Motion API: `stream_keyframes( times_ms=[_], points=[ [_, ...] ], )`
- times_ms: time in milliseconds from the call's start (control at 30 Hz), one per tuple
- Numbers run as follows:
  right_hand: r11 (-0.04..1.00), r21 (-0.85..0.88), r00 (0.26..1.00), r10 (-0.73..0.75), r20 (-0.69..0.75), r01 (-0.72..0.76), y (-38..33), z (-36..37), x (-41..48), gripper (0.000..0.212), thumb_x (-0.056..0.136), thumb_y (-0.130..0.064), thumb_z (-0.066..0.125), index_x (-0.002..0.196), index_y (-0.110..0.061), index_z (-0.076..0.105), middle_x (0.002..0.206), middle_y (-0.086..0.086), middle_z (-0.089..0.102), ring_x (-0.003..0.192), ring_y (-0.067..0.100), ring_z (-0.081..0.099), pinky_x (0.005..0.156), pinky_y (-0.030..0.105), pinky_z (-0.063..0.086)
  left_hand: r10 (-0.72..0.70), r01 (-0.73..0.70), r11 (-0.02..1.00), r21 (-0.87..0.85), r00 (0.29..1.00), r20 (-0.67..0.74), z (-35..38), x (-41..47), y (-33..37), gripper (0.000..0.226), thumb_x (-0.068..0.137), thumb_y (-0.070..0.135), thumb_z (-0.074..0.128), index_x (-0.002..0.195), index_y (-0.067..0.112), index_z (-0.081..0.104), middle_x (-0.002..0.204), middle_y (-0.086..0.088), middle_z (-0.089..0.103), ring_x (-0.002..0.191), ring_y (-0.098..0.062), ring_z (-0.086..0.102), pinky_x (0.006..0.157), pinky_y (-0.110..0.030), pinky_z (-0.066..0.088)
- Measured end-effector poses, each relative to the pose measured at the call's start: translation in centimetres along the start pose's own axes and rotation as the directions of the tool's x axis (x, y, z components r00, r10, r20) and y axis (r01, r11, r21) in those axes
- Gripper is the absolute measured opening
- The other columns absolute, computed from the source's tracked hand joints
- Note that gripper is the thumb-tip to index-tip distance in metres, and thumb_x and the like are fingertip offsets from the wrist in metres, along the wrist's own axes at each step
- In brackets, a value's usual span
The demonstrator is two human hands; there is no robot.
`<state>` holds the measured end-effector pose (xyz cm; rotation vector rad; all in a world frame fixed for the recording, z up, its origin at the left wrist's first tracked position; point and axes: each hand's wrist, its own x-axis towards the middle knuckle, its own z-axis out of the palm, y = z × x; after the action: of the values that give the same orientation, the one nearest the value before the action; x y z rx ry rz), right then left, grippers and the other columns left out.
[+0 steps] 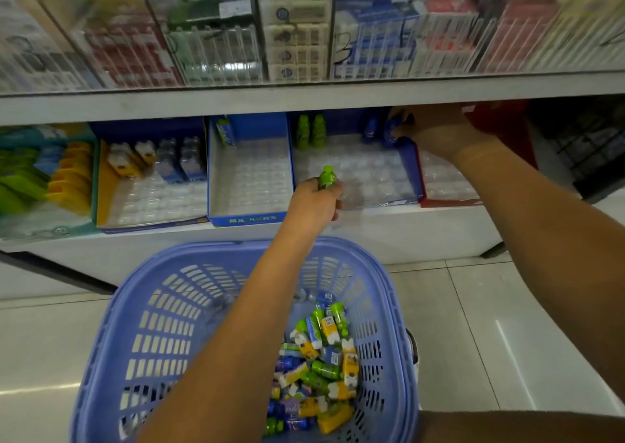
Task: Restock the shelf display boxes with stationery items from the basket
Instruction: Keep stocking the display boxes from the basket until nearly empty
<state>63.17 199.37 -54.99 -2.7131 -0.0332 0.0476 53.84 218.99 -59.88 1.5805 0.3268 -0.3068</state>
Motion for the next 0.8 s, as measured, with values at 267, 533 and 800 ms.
stream_keyframes(
  times_ms=[267,533,800],
  points=[
    [0.982,-0.177,0.991,-0.041,0.129,0.063,-0.1,0.2,1.1,0.031,0.091,-0.021,0.053,0.121,-0.012,0.058,0.124,0.014,0.058,0.116,0.033,0.052,0.100,0.042,0.042,-0.046,0.050,0.996,-0.076,0.998,0.047,-0.4,0.1,0.2,0.011,0.096,0.014,0.052,0.089,0.012,0.061,0.093,-0.008,0.063,0.069,-0.014,0.055,0.058,-0.021,0.047],
    [0.988,-0.157,1.000,-0.009,0.008,0.010,-2.7,0.4,-0.5,0.027,0.093,-0.015,0.052,0.118,-0.006,0.057,0.119,0.016,0.059,0.108,0.031,0.054,0.083,0.029,0.041,0.001,0.096,0.895,-0.435,0.976,0.217,-1.6,-1.7,0.4,0.015,0.096,0.005,0.050,0.104,0.000,0.062,0.094,-0.009,0.059,0.080,-0.017,0.059,0.080,-0.027,0.056],
    [0.842,0.536,0.897,-0.185,0.403,-0.067,-7.0,0.4,-5.1,0.031,0.073,-0.043,0.071,0.092,-0.019,0.070,0.091,0.003,0.072,0.069,0.004,0.069,0.062,0.013,0.053,0.137,-0.061,0.847,-0.527,0.985,0.106,-1.9,-1.9,0.2,0.017,0.092,0.004,0.055,0.110,0.002,0.057,0.097,-0.007,0.066,0.088,-0.016,0.065,0.086,-0.028,0.055]
  ],
)
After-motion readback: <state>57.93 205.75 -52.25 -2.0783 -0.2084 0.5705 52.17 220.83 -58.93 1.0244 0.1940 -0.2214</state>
